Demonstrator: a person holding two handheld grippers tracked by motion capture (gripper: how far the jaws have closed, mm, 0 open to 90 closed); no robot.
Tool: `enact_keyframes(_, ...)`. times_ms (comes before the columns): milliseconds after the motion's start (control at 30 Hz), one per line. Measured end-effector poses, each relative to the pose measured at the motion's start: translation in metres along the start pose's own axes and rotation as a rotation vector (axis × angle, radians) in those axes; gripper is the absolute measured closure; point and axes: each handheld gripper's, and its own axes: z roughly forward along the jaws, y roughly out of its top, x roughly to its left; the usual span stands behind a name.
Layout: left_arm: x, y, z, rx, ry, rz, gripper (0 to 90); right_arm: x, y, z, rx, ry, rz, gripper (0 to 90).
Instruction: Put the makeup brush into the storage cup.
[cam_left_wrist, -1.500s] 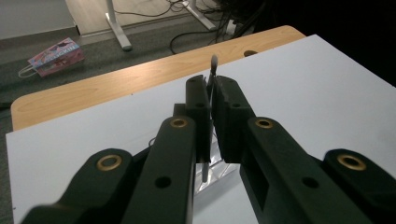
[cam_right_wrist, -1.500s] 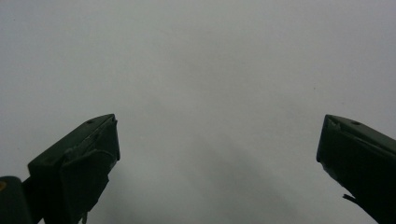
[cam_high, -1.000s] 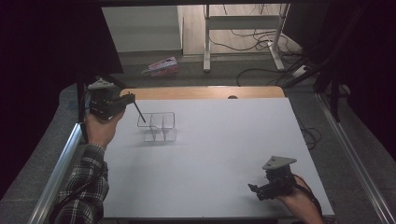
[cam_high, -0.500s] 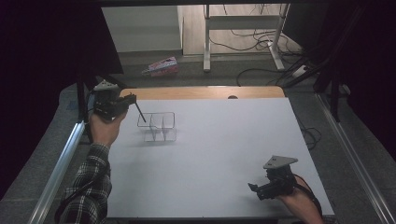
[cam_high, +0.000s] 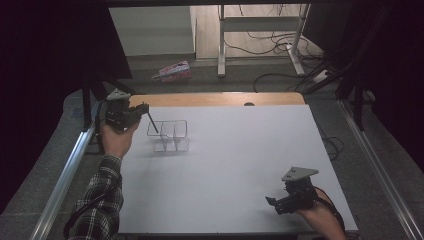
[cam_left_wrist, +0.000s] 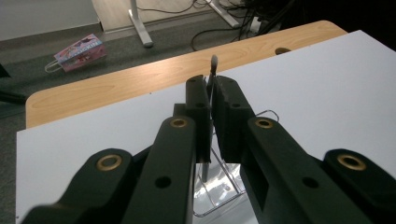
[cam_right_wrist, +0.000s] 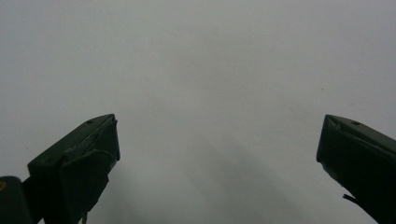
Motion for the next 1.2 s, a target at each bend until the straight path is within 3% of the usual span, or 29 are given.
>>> enact_keyframes(667,0.002,-0.024,0.019,0.050,-0.016,-0.018,85.7,0.004,-0.001,0.004,0.039,0.008,-0.033,0.0)
enact_keyframes(1200,-0.001,-0.039,0.031,0.096,-0.036,-0.014,85.6,0.004,-0.001,0.004,0.040,0.007,-0.032,0.0)
